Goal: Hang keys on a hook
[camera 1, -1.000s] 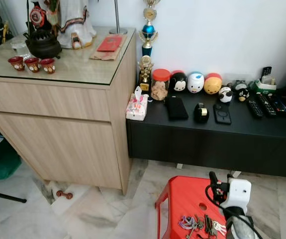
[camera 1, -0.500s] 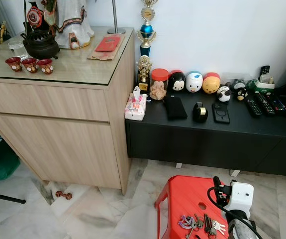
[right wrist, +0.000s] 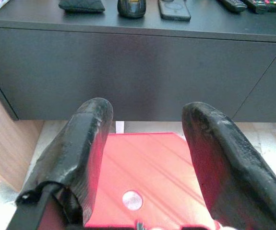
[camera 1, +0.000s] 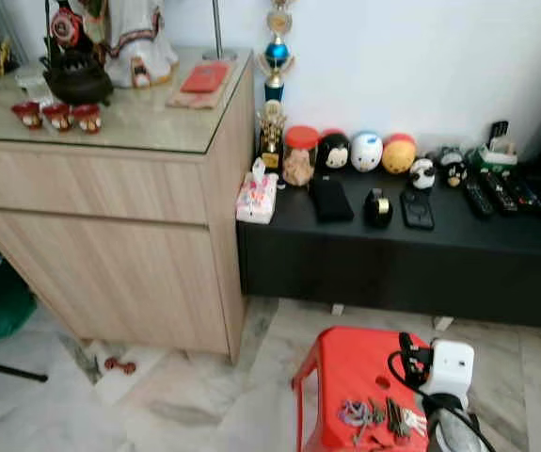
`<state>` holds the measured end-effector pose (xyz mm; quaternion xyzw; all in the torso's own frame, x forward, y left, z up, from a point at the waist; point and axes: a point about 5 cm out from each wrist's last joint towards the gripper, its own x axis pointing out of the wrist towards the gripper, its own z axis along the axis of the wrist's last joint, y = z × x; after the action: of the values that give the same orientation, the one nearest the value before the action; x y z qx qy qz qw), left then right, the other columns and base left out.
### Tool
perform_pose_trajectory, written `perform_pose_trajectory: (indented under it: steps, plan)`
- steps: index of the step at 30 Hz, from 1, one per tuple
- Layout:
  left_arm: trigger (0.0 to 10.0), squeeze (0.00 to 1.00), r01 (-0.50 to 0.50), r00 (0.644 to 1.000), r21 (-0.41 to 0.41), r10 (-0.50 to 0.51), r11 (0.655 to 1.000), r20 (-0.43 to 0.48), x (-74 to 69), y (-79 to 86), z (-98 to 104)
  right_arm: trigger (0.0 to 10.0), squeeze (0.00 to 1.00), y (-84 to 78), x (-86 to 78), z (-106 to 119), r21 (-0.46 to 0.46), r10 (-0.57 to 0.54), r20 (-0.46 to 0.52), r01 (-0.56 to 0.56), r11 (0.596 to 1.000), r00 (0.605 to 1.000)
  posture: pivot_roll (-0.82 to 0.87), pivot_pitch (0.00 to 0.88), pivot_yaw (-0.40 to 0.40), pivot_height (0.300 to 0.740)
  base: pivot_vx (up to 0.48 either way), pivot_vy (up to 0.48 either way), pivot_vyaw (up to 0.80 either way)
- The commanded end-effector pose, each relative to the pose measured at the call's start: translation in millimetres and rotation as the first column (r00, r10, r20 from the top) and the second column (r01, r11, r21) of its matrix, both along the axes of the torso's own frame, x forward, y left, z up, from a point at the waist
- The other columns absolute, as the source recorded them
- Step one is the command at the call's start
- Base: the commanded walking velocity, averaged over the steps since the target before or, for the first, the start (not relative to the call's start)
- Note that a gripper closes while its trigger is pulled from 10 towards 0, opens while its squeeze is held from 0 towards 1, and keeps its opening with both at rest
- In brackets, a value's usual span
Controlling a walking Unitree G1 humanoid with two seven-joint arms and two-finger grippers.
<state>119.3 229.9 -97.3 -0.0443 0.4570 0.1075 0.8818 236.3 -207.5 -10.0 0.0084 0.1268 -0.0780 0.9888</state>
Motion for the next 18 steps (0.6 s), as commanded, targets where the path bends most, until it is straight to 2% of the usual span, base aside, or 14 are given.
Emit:
perform_pose_trajectory:
  steps: [1, 18]
  plan:
    - [10.0, 0.00, 0.012, 1.000, 0.003, -0.012, 1.000, -0.021, -5.9, 1.3, -1.6, 10.0, 0.00, -0.6, 0.5, 0.3, -0.001, 0.000, -0.005, 0.000, 1.000, 1.000, 0.10, 0.000, -0.042, 0.629, 0.000, 0.000, 0.00]
    - [10.0, 0.00, 0.009, 1.000, 0.001, -0.009, 1.000, -0.021, -6.2, 1.0, -1.8, 10.0, 0.00, 0.7, 2.6, 1.8, 0.005, 0.004, 0.007, -0.004, 1.000, 1.000, 0.11, 0.000, -0.048, 0.625, 0.000, 0.000, 0.00]
